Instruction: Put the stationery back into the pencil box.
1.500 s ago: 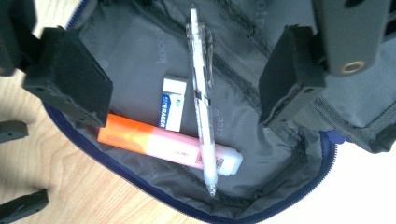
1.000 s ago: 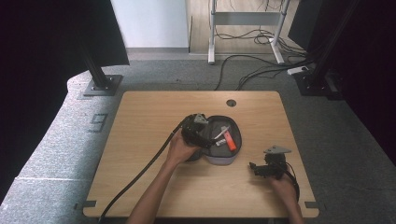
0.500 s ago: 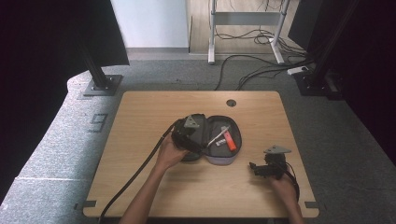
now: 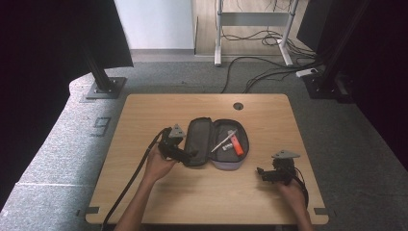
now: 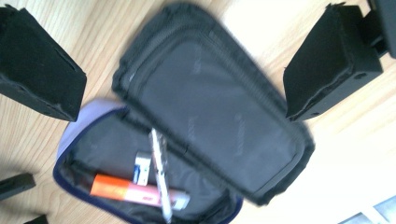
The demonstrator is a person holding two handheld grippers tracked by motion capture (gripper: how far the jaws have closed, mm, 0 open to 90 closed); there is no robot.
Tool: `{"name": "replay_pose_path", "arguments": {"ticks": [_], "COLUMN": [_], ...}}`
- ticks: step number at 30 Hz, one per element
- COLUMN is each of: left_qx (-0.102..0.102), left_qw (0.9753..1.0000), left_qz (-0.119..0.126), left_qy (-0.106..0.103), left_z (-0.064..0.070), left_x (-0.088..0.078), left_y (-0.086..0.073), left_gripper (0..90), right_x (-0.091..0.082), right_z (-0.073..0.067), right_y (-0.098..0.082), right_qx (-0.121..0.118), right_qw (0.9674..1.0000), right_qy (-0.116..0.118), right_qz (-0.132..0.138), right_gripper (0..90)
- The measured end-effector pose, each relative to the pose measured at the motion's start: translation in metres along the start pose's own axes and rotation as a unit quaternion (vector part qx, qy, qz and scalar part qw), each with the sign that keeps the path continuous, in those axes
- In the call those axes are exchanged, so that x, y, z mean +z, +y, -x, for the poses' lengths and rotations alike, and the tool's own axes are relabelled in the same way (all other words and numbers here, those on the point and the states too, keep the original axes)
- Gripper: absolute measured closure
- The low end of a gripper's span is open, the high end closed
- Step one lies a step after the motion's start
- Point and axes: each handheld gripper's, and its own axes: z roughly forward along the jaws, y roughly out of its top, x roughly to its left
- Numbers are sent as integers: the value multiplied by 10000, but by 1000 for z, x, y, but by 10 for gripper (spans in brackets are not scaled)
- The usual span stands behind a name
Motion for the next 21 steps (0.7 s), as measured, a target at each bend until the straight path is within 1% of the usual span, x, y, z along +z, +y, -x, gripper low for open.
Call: {"name": "replay_pose_path", "arguments": {"ticks": [4,10,11,16,21], "left_qx": [-139,-271,-277,-384,-498], "left_qw": [9999,9995,9995,9991,9986], "left_qz": [80,99,105,102,85], "left_qy": [57,115,117,134,144], "left_z": [-4,-9,-10,-12,-15], "left_x": [-10,-21,-22,-29,-31], "left_y": [-14,-37,-39,-59,-77], "left_gripper": [0,0,0,0,0], "right_x": [0,0,0,0,0], "right_z": [0,0,0,0,0], "right_y": [0,0,0,0,0], "right_qx": [0,0,0,0,1], "right_qw": [10000,10000,10000,10000,10000], "right_qy": [-1,-1,-1,-1,-1], "right_qz": [0,0,0,1,1], "right_gripper": [60,60,60,60,60]}}
